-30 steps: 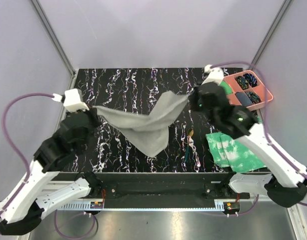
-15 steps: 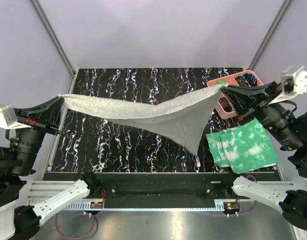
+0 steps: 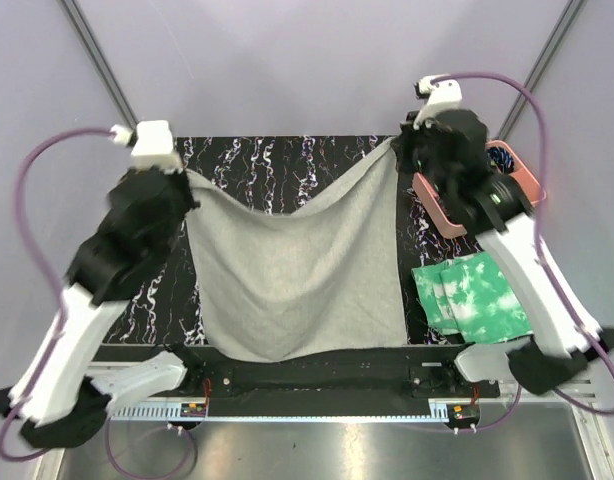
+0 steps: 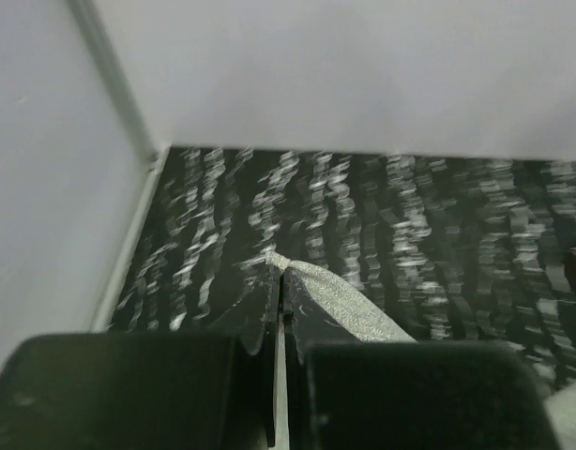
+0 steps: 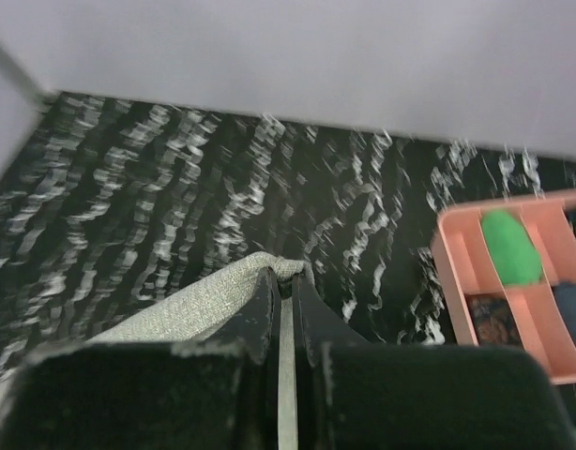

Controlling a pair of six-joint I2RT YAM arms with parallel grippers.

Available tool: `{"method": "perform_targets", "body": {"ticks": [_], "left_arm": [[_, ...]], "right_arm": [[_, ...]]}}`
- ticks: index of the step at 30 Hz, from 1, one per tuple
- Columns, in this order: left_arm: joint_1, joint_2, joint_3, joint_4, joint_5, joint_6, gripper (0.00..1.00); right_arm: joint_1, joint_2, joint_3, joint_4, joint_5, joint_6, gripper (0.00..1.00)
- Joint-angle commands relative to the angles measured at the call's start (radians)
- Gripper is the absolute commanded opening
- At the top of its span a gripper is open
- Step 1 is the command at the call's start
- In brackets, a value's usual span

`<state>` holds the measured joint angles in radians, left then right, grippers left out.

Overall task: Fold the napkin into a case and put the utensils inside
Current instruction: Flatten out the crumpled napkin at the center of the board.

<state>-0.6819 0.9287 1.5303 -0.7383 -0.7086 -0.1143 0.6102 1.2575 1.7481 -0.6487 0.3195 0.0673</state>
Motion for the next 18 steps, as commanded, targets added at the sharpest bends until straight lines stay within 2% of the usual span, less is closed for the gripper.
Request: {"method": "perform_targets", "body": {"ticks": [1,4,5,6,8,9,10,12,13,14,15,16,17,18], "left_arm": [[0.28,0.178,-0.039,0.013,0.096,-0.096,0.0],[0.387,0.382,-0.05,0.031,0.148,-0.128,0.0],[0.404,0.436,-0.047,0.049,0.171,-0.128,0.0],[0.421,0.546,-0.012,0.048,0.173,-0.127,0.0],[0.473,0.655,0.022,0.083,0.199,-0.113,0.0],[0.495,0.768,0.075,0.083,0.211,-0.104,0.0],[0.537,0.826,0.111,0.077,0.213,-0.104,0.0],[0.577,0.979,0.21,0.103,0.189,-0.084,0.0],[0.614,1.028,0.261,0.096,0.186,-0.082,0.09],[0.625,1.07,0.307,0.1,0.141,-0.075,0.14],[0.634,1.14,0.403,0.09,0.141,-0.052,0.29],[0.65,1.169,0.466,0.056,0.129,-0.048,0.4],[0.651,1.193,0.569,-0.029,0.097,-0.06,0.55],[0.65,1.19,0.582,-0.05,0.101,-0.056,0.57]], "right_arm": [[-0.174,0.15,-0.015,0.052,-0.199,0.101,0.0],[-0.231,0.334,-0.004,0.158,-0.311,0.091,0.0],[-0.254,0.45,0.02,0.187,-0.347,0.1,0.0],[-0.26,0.509,0.046,0.199,-0.376,0.103,0.0],[-0.268,0.686,0.154,0.237,-0.411,0.095,0.0],[-0.274,0.75,0.203,0.238,-0.404,0.091,0.0],[-0.282,0.813,0.319,0.233,-0.404,0.088,0.0],[-0.305,0.998,0.448,0.228,-0.419,0.107,0.0],[-0.309,1.058,0.594,0.221,-0.439,0.109,0.01],[-0.314,1.182,0.687,0.165,-0.445,0.12,0.21],[-0.325,1.245,0.791,0.111,-0.453,0.13,0.4],[-0.325,1.302,1.012,-0.028,-0.491,0.132,0.48],[-0.325,1.38,1.106,-0.093,-0.497,0.128,0.53],[-0.323,1.395,1.164,-0.15,-0.497,0.129,0.59]]}}
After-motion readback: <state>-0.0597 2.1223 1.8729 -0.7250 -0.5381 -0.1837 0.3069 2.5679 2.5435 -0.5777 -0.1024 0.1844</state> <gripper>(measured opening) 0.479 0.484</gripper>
